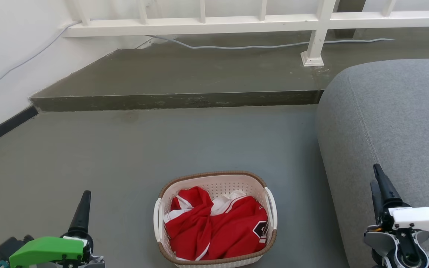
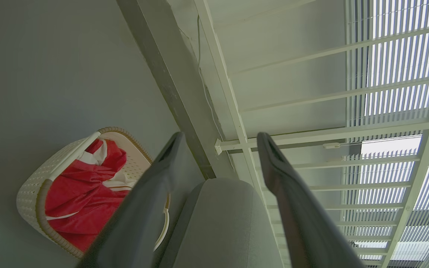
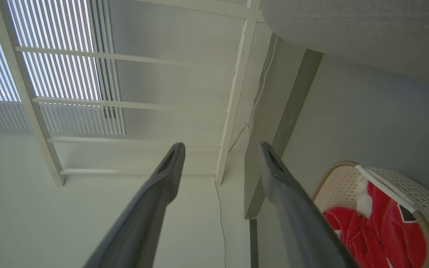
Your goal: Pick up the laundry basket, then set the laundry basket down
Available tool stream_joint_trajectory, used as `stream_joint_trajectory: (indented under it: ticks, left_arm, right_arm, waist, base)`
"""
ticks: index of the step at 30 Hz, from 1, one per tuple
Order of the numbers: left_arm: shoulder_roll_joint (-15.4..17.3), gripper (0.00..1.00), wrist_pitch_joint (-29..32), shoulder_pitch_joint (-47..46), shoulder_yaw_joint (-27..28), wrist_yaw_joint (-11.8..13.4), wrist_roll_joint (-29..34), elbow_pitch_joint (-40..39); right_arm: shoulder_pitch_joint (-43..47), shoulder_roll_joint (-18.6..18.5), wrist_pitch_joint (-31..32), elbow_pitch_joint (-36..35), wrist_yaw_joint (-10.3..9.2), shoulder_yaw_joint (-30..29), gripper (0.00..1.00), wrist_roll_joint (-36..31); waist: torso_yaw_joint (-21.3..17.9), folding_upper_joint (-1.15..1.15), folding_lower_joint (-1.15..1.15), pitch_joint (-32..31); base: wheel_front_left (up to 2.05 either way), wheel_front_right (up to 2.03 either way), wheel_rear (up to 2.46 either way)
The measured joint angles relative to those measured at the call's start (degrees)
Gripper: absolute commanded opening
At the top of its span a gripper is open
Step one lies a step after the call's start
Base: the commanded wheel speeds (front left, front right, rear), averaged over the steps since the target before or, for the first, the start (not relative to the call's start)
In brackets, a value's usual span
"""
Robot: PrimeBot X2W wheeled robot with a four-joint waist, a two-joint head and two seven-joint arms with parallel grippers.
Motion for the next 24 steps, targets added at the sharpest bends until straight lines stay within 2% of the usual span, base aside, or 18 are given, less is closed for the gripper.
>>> stream_joint_trajectory:
  ticks: [12,24]
  left_arm:
    - [0.60,1.00,-2.36,-0.06,-2.56,1.10,13.24,-3.30]
    - [2.15,1.00,-4.60,-0.06,-7.21,3.63,28.86,-4.78]
  right_arm:
    - [0.00,-0.26,-2.53,-2.76,-1.94,2.81,1.00,-12.21]
    - [0.02,-0.54,-4.64,-4.42,-3.96,6.14,1.00,-23.53]
  waist:
    - [0.02,0.00,0.00,0.19]
    - [-0.03,0.00,0.00,0.34]
  base:
    - [0.00,0.00,0.00]
    - [0.00,0.00,0.00]
